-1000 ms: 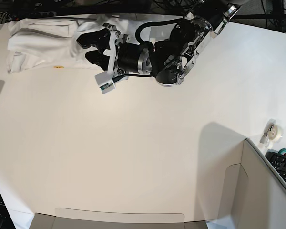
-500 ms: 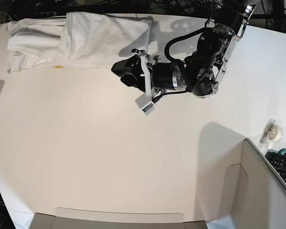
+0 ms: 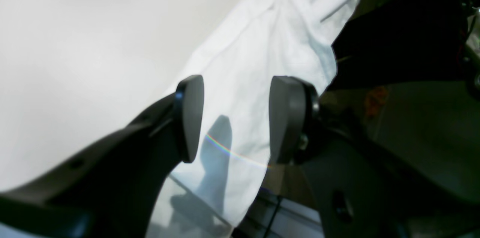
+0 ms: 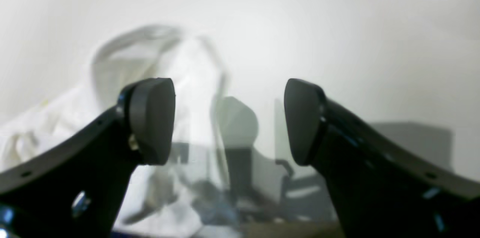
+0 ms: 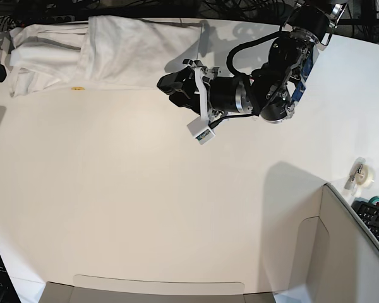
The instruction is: Layout the t-shirt on the table in an organized manner, then fold the t-shirt properly
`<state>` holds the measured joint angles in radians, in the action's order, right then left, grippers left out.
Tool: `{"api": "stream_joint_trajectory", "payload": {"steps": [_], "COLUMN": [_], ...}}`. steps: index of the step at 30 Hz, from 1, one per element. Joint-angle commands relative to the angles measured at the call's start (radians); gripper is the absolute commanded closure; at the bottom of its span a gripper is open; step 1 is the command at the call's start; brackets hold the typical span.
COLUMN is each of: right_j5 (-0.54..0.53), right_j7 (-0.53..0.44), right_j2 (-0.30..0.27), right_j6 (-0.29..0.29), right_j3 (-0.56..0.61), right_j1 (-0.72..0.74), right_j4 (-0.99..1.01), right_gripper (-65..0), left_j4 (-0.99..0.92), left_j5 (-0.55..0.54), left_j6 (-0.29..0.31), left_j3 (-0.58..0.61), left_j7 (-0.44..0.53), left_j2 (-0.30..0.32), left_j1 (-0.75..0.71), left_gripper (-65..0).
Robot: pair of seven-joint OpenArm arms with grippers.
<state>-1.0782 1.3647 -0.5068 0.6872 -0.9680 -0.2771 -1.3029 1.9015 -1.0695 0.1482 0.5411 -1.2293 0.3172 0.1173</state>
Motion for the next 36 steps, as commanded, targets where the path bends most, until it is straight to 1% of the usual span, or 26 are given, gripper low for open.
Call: {"api": "stream_joint_trajectory", "payload": {"steps": [1,4,6,8,13,15,20,26,27,28,29,31,33,34,36], "right_j5": [-0.046,-0.104,-0.127,-0.129,-0.118,-0.095,-0.046,-0.052,-0.05,-0.049,-0.047,-0.046,-0.046,-0.046,-0.046], "right_j7": [0.003,0.015,0.018,0.032,0.032,0.032,0.032,0.032,0.032,0.032,0.032,0.032,0.032,0.032,0.032], "right_j2": [-0.019,-0.017,-0.014,0.007,0.055,0.067,0.069,0.061,0.061,0.061,0.061,0.061,0.061,0.061,0.061], "right_j6": [0.011,0.011,0.011,0.011,0.011,0.011,0.011,0.011,0.011,0.011,0.011,0.011,0.011,0.011,0.011], "right_j3": [0.017,0.065,0.074,0.073,0.077,0.077,0.074,0.071,0.073,0.073,0.073,0.071,0.071,0.071,0.07], "right_j1": [0.0,-0.003,-0.007,-0.015,-0.017,-0.021,-0.021,-0.043,-0.043,-0.043,-0.043,-0.043,-0.041,-0.038,-0.034], "right_j4": [-0.013,-0.01,-0.008,-0.008,-0.007,-0.007,-0.007,-0.01,-0.011,-0.011,-0.011,-0.008,-0.008,-0.008,-0.011], "right_gripper": [-45.1,-45.1,-45.1,-45.1,-45.1,-45.1,-45.1,-44.4,-41.9,-37.4,-31.6,-15.9,-3.8,0.0,0.0], "left_j4": [0.016,0.014,0.014,0.008,-0.02,-0.021,-0.021,-0.021,-0.021,-0.021,-0.021,-0.015,-0.012,-0.012,-0.012], "left_j5": [-0.019,-0.019,-0.018,-0.018,-0.018,-0.018,-0.018,-0.019,-0.019,-0.019,-0.019,-0.019,-0.021,-0.021,-0.021], "left_j6": [0.003,0.003,0.001,0.001,0.001,0.001,0.001,0.001,0.001,0.001,0.001,0.001,0.001,0.001,0.001], "left_j3": [-0.005,-0.005,-0.005,-0.005,-0.005,-0.005,-0.005,-0.005,-0.005,-0.005,-0.005,-0.005,-0.005,-0.006,-0.006], "left_j7": [0.012,0.012,0.012,0.012,0.012,0.012,0.012,0.012,0.012,0.012,0.012,0.012,0.01,0.01,0.01], "left_j2": [0.003,-0.006,-0.016,-0.017,-0.017,-0.019,-0.019,-0.019,-0.019,-0.019,-0.019,-0.014,-0.011,-0.01,0.012], "left_j1": [0.02,0.022,0.022,0.022,0.022,0.022,0.022,0.017,0.017,0.017,0.017,0.017,0.017,0.017,0.015], "left_gripper": [-26.0,-26.0,-26.0,-26.0,-26.0,-26.0,-26.0,-26.0,-25.9,-25.8,-25.7,-25.7,-25.2,-24.3,-21.3]}}
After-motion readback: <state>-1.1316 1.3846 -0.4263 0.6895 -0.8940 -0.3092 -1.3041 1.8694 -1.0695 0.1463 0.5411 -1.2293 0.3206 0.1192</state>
